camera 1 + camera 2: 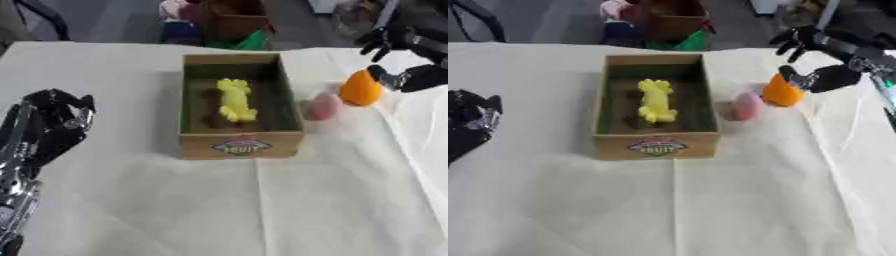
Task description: Pick up objects on the table and place them in the box.
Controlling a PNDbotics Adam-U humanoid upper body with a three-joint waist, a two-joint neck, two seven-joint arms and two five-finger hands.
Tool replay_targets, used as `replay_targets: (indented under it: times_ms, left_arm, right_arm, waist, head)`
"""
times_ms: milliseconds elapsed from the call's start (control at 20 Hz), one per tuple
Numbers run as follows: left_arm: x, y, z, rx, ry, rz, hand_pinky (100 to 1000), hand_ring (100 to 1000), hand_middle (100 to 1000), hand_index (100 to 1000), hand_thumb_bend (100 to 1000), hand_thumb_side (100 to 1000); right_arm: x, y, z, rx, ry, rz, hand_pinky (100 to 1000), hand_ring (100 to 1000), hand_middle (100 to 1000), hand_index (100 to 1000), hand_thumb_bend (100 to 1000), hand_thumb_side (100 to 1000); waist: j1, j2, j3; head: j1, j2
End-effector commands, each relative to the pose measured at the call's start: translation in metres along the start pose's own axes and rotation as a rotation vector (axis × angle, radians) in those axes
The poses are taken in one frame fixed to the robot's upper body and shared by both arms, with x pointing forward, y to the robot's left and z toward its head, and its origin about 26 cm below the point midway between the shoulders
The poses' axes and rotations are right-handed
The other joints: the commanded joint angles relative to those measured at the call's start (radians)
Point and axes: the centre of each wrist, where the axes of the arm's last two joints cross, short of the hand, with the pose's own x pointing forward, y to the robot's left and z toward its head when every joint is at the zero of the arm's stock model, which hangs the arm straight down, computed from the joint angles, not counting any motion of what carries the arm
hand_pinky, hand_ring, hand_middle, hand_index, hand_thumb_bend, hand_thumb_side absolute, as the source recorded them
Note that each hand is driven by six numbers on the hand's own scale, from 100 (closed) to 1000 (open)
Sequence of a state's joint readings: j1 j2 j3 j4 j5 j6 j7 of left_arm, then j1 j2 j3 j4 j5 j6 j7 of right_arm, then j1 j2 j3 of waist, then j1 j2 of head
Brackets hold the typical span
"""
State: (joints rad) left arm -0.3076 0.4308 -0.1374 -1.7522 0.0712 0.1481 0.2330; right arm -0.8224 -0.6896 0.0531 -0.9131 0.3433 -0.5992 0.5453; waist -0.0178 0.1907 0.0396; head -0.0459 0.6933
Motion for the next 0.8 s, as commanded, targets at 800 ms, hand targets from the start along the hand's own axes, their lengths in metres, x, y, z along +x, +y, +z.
replay_targets:
  times_ms: [800]
  left_arm:
    - [0.012,0.002,-0.003,-0.012,-0.055,0.027,466,359,275,500,193,206]
  right_arm:
    - [-0.034,0.021,0.008,-0.186,0.319,0.146,713,832,955,977,233,386]
  waist:
    - [0.018,0.004,0.019]
  head:
    - [-0.016,-0.028]
